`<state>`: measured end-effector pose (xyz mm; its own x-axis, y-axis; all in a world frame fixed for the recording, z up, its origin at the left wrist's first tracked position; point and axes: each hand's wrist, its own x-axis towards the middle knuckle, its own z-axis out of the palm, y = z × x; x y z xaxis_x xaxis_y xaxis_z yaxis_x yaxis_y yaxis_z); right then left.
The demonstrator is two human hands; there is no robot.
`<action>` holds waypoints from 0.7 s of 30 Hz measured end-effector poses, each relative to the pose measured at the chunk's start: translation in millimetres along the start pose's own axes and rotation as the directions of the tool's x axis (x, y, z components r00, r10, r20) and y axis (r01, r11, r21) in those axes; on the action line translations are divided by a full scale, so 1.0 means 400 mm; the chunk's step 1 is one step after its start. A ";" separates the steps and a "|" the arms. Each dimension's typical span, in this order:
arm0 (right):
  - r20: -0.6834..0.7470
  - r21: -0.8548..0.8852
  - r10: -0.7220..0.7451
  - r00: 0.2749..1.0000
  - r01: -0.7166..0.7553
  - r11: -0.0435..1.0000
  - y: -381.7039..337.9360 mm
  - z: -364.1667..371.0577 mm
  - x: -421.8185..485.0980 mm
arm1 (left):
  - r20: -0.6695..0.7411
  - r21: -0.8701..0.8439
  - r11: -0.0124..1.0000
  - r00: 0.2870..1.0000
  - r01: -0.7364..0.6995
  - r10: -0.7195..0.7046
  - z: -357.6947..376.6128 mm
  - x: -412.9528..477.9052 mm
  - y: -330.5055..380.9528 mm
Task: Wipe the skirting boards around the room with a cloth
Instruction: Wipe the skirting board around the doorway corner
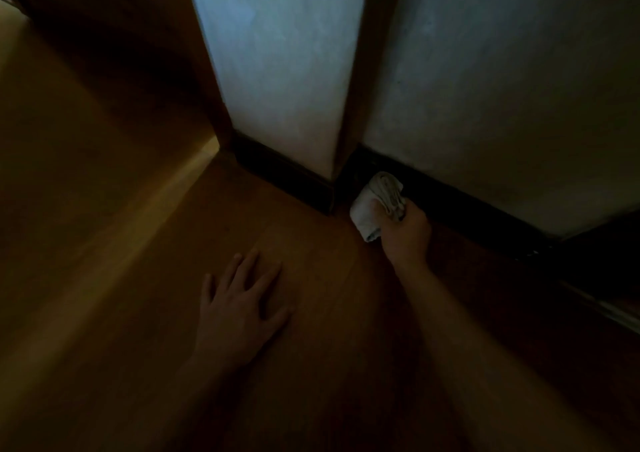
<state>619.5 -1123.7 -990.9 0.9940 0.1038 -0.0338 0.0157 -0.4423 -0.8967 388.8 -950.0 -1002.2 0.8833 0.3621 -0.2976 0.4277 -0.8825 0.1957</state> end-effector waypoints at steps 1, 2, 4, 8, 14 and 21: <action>-0.045 -0.023 -0.018 0.999 0.017 1.000 -0.003 -0.001 0.007 | -0.008 -0.007 1.000 1.000 -0.006 0.006 0.004 0.004 0.006; -0.076 -0.044 -0.040 0.996 0.036 0.998 -0.007 0.004 0.013 | -0.020 -0.012 1.000 1.000 -0.008 0.008 0.008 0.006 0.010; -0.134 -0.097 -0.061 0.989 0.048 0.994 -0.021 0.024 0.024 | -0.036 -0.021 1.000 0.999 0.000 -0.001 0.014 0.008 0.014; -0.224 -0.246 -0.022 0.974 -0.034 0.969 -0.030 0.061 0.034 | -0.027 -0.005 1.000 1.000 0.010 -0.010 0.013 0.010 0.011; -0.247 -0.293 -0.058 0.967 -0.018 0.956 -0.031 0.073 0.046 | -0.039 -0.012 1.000 0.999 -0.002 0.002 0.018 0.010 0.007; -0.284 -0.251 -0.060 0.957 -0.014 0.968 -0.014 0.045 0.038 | -0.068 -0.030 1.000 0.998 0.006 -0.008 0.018 0.010 0.017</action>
<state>632.6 -1103.4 -994.4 0.9810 -0.1272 0.1463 0.0282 -0.6532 -0.7567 393.7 -956.7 -1008.8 0.8911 0.3885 -0.2347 0.4383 -0.8709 0.2224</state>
